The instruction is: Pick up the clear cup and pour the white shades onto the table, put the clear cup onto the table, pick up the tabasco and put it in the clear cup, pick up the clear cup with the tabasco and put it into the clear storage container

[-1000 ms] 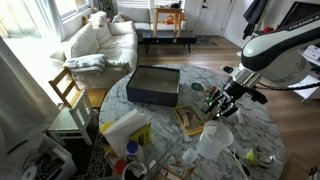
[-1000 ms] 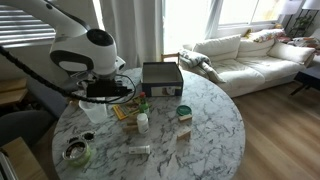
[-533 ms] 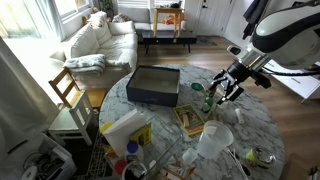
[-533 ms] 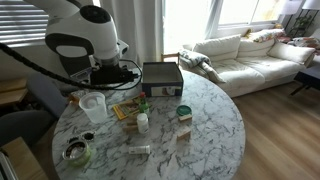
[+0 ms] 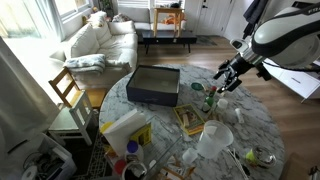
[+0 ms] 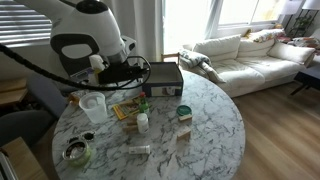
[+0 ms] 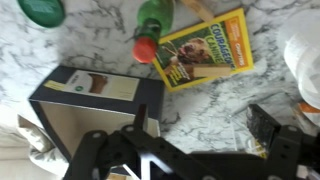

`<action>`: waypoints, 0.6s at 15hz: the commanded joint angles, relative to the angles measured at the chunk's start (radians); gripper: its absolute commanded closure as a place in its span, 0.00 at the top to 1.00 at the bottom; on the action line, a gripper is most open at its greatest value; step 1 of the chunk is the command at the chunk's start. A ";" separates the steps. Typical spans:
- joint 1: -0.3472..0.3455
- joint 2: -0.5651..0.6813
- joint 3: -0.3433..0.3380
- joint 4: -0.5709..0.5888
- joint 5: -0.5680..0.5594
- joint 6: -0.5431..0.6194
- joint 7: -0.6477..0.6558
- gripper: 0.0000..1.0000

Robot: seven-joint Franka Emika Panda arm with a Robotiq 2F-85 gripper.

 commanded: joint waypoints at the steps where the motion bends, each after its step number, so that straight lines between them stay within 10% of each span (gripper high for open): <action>1: -0.036 0.032 -0.021 0.033 -0.217 0.116 0.218 1.00; 7: -0.092 0.124 -0.057 0.103 -0.664 0.028 0.696 1.00; 9: -0.077 0.131 -0.048 0.144 -0.641 -0.126 0.741 1.00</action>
